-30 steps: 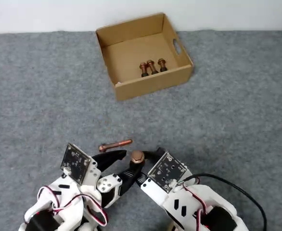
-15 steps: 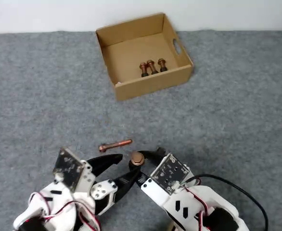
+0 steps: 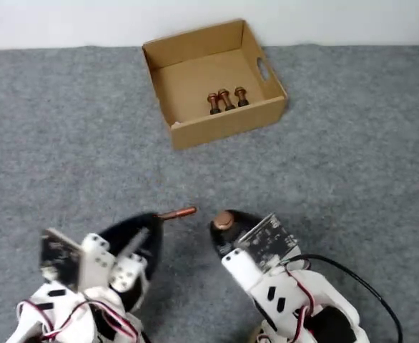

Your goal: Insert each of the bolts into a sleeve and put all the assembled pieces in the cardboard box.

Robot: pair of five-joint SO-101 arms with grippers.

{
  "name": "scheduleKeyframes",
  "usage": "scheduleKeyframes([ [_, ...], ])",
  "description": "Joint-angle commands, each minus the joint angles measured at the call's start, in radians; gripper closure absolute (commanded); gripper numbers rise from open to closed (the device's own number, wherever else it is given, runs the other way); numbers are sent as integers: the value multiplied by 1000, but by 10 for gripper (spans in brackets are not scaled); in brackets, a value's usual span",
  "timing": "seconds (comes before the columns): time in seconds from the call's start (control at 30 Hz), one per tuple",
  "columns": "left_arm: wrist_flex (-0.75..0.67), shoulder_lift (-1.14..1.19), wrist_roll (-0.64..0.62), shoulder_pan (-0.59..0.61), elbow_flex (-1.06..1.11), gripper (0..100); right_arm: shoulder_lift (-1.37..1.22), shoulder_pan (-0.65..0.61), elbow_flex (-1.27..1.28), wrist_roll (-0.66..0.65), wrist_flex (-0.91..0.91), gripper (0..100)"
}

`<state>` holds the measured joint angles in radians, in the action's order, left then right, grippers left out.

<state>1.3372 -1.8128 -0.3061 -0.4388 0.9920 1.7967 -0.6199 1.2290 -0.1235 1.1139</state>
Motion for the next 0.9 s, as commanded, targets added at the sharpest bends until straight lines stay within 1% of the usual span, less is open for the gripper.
scheduleKeyframes([
  [0.0, -109, 2, 11, 178, 45, 997, 4, 162, -34, 144, -24, 991],
  [0.1, -138, -2, 11, 304, 170, 996, -7, 303, -61, 293, 12, 991],
  [0.2, -161, -2, 25, 388, 285, 996, -88, 401, -153, 351, 79, 991],
  [0.27, -193, -2, 72, 420, 364, 996, -188, 435, -232, 381, 107, 991],
  [0.43, -281, -3, 178, 480, 576, 996, -489, 443, -491, 509, 143, 991],
  [0.57, -370, -3, 233, 534, 690, 995, -727, 443, -709, 509, 102, 991],
  [0.73, -381, 2, 247, 549, 691, 995, -1047, 441, -976, 509, -1, 991],
  [0.87, -356, 3, 245, 552, 691, 995, -1305, 441, -1195, 509, -67, 991],
])
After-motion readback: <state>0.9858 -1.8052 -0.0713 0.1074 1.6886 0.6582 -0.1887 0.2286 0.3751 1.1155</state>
